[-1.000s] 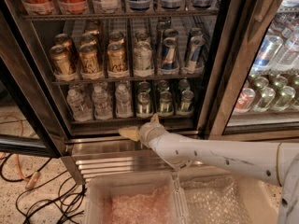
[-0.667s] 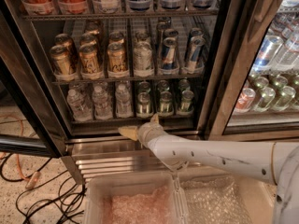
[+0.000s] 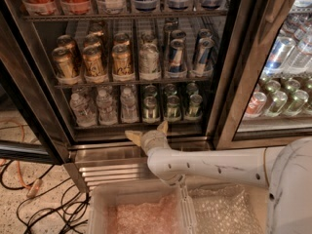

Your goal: Pick green can from bottom shelf of fridge

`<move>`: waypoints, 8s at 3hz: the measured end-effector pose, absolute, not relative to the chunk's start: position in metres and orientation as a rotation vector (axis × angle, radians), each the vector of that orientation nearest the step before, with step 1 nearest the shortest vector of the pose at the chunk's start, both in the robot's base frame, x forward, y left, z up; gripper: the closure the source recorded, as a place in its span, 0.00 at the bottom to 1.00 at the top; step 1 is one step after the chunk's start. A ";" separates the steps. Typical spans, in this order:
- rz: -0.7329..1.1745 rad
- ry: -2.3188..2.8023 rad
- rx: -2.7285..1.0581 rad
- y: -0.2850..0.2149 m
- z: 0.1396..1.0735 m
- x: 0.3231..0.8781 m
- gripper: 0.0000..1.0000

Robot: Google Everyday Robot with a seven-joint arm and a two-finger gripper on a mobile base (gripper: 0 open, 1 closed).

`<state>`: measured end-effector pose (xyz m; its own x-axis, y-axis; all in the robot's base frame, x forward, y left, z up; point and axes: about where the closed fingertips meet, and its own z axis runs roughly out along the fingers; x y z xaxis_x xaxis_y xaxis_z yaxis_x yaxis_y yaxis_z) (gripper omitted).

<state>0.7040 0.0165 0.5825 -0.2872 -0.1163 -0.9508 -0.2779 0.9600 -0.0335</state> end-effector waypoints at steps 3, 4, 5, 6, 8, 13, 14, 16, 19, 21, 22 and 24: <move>0.087 1.764 -0.185 0.011 0.592 0.715 0.00; 0.110 1.754 -0.174 0.014 0.594 0.715 0.01; 0.128 1.736 -0.160 0.015 0.596 0.716 0.14; 0.114 1.718 -0.143 0.011 0.595 0.719 0.31; 0.084 1.690 -0.105 0.005 0.593 0.726 0.46; 0.051 1.620 -0.079 0.003 0.597 0.775 0.46; 0.027 1.627 -0.063 -0.003 0.594 0.780 0.45; -0.013 1.623 -0.030 -0.014 0.593 0.794 0.35; -0.006 1.602 -0.023 -0.010 0.597 0.805 0.77; 0.027 1.577 -0.022 -0.003 0.609 0.800 1.00; 0.059 1.542 -0.019 0.001 0.625 0.793 1.00; 0.094 1.483 -0.045 -0.003 0.659 0.770 1.00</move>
Offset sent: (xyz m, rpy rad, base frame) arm 0.0127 -0.0068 0.0155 0.0223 -0.1712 -0.1561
